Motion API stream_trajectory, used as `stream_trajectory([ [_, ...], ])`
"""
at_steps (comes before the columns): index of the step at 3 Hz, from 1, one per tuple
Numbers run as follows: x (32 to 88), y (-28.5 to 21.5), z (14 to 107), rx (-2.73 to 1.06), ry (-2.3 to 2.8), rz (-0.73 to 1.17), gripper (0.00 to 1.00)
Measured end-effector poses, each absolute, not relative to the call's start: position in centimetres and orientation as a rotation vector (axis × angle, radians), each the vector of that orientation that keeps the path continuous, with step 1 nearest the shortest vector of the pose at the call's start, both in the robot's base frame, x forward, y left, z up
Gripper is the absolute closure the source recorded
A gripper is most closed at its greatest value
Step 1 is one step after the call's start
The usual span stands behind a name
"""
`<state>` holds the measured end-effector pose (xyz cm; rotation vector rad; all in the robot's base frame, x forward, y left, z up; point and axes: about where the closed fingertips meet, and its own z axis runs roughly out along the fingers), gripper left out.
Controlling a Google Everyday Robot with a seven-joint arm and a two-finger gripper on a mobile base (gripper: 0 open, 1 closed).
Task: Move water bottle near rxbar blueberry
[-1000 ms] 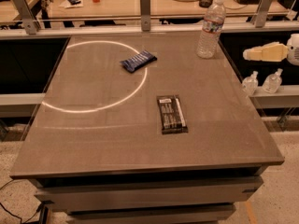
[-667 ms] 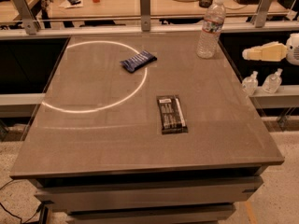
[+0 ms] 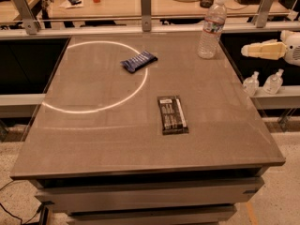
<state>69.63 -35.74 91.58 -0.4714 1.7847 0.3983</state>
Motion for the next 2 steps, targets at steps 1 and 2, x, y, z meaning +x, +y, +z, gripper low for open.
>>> stream_trajectory([
  [1,70.6,-34.2,92.0,-0.547,1.723,0.465,0.00],
  [2,71.9,-32.5,92.0,-0.616,1.689,0.434,0.00],
])
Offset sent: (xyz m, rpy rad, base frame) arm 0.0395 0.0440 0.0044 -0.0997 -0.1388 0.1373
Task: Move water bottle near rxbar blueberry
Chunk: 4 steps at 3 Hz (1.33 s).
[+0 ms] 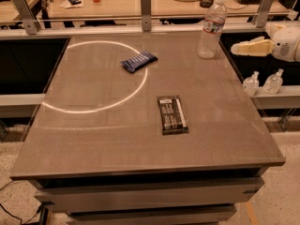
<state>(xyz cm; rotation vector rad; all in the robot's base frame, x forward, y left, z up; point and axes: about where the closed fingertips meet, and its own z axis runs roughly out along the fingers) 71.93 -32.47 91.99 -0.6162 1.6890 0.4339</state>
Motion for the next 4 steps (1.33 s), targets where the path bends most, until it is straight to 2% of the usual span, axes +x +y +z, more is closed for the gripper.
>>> stream_trajectory([
  [1,73.6,-30.8,91.2,-0.633,1.681,0.410,0.00],
  [3,78.3,-25.1,91.0,-0.615,1.650,0.485,0.00],
  [4,79.2,-24.1,90.0,-0.622,1.660,0.494,0.00],
])
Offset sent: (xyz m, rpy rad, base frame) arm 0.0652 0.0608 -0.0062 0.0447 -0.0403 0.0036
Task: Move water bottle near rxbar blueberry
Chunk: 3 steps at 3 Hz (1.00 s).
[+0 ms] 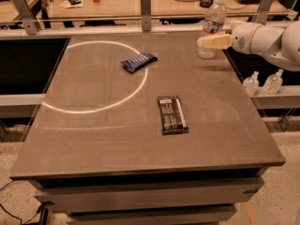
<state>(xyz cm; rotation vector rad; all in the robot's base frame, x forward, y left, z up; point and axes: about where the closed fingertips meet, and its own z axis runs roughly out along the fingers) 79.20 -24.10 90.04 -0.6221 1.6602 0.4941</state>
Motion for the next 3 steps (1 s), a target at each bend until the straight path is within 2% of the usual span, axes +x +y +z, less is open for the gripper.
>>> stream_trajectory([
  [1,80.02,-23.36,89.17,-0.617,1.669,0.503,0.00],
  [3,80.19,-23.42,88.36,-0.594,1.686,0.557,0.41],
])
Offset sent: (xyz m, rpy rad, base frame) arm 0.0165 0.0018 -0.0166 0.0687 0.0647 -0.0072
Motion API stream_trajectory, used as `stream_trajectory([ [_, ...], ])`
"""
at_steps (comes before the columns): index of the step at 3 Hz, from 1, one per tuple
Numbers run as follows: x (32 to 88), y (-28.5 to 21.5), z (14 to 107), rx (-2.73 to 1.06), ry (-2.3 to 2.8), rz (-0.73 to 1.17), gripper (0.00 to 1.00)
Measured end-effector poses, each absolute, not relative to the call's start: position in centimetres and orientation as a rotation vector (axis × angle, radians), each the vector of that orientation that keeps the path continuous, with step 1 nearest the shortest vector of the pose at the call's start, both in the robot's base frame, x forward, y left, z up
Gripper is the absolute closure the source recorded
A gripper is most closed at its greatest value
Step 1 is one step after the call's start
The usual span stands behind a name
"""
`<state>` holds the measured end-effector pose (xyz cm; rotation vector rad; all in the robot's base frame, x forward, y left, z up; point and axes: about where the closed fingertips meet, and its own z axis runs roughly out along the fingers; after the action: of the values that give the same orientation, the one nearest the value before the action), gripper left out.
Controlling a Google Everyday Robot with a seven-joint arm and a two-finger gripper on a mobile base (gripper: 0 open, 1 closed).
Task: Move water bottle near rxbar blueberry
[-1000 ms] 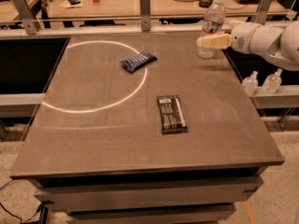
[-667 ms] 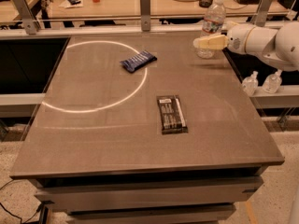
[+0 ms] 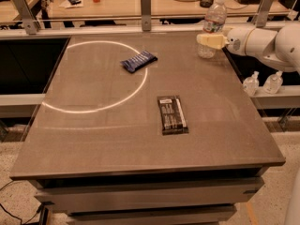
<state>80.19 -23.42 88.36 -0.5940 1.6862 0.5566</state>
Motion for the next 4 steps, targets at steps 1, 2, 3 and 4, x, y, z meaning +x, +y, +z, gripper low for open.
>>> stream_trajectory([
  [1,79.8,-23.6,88.5,-0.606,1.683,0.570,0.65],
  [2,79.1,-22.8,90.2,-0.621,1.658,0.602,0.88],
  [3,78.0,-20.5,92.2,-0.670,1.619,0.641,1.00],
  [4,77.2,-16.9,93.0,-0.748,1.582,0.662,1.00],
])
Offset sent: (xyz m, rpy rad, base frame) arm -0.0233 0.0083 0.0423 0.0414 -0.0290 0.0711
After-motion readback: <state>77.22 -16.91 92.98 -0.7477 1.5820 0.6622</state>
